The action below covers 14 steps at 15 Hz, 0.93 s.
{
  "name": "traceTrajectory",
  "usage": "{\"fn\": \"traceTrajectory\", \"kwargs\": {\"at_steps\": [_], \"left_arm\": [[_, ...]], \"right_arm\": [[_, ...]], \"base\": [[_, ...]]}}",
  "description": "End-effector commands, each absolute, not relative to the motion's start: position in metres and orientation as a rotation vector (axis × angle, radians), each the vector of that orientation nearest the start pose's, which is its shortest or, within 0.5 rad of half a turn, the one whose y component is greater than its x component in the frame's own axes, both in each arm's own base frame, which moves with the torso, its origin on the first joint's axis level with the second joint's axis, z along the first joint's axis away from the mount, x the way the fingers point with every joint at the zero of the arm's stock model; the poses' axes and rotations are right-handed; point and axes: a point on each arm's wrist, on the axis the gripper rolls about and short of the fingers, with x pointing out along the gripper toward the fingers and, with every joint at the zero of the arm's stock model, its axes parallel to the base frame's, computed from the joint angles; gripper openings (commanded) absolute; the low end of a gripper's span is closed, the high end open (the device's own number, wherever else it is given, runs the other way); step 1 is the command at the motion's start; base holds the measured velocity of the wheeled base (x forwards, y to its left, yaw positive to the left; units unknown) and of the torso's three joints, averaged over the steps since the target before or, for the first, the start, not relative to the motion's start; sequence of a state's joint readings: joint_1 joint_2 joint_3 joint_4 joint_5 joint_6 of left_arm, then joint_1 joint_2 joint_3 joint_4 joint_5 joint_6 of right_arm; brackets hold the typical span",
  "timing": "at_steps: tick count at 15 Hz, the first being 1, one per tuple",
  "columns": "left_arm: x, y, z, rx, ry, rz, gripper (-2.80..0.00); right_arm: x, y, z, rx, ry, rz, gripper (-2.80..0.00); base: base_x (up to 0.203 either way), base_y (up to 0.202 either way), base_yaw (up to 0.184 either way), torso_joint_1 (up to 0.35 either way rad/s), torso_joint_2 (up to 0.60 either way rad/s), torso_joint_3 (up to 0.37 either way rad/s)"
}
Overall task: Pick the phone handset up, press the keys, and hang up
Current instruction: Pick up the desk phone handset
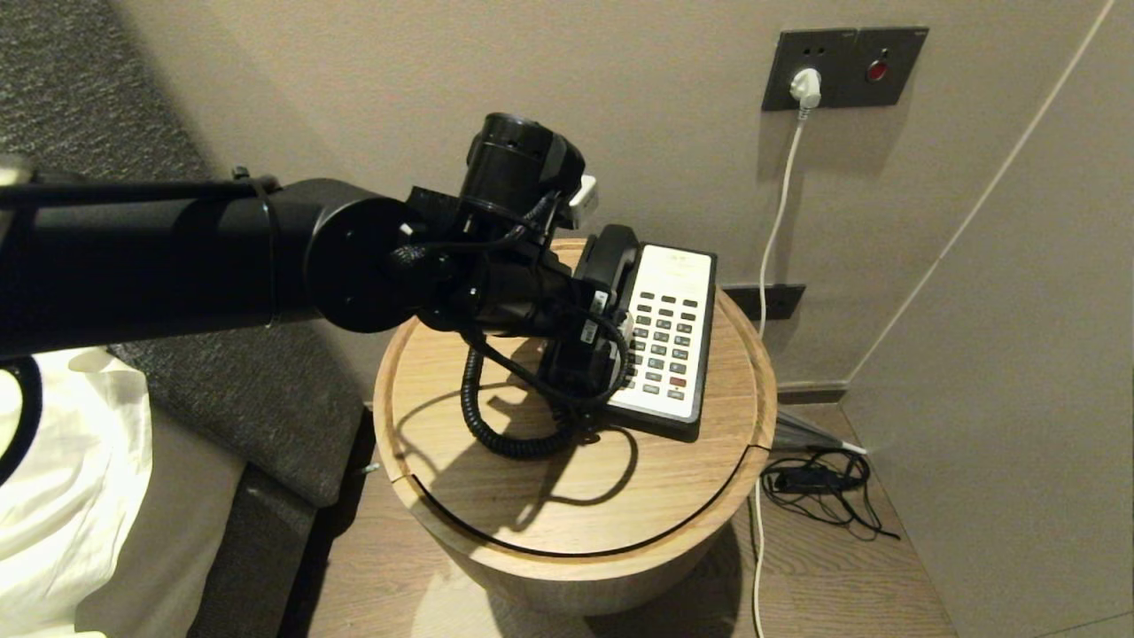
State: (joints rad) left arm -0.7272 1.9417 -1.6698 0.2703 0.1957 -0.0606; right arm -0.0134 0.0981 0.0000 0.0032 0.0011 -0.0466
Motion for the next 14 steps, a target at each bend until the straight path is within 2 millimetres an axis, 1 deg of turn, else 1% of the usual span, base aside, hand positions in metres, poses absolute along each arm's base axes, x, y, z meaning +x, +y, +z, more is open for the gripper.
{"fn": "traceTrajectory", "kwargs": {"at_steps": [1,3,4,9,12,14], "left_arm": [[0.291,-0.253,0.253,0.177,0.504,-0.499,0.0],[0.291,-0.253,0.253,0.177,0.504,-0.499,0.0],[0.291,-0.253,0.253,0.177,0.504,-0.499,-2.8],[0.29,-0.252,0.253,0.174,0.508,-0.497,-2.8],[0.287,-0.249,0.259,0.166,0.495,-0.499,-2.8],[0.281,-0.244,0.268,0.155,0.475,-0.503,-2.8]], "right_arm": [[-0.015,0.0,0.077,-0.047,0.103,-0.011,-2.8],[-0.015,0.0,0.077,-0.047,0.103,-0.01,-2.8],[-0.015,0.0,0.077,-0.047,0.103,-0.011,-2.8],[-0.015,0.0,0.077,-0.046,0.103,-0.011,-2.8],[-0.015,0.0,0.077,-0.047,0.103,-0.01,-2.8],[-0.015,0.0,0.077,-0.046,0.103,-0.011,-2.8]], "base": [[0.0,0.0,0.0,0.0,0.0,0.0],[0.0,0.0,0.0,0.0,0.0,0.0],[0.0,0.0,0.0,0.0,0.0,0.0],[0.0,0.0,0.0,0.0,0.0,0.0],[0.0,0.0,0.0,0.0,0.0,0.0],[0.0,0.0,0.0,0.0,0.0,0.0]]}}
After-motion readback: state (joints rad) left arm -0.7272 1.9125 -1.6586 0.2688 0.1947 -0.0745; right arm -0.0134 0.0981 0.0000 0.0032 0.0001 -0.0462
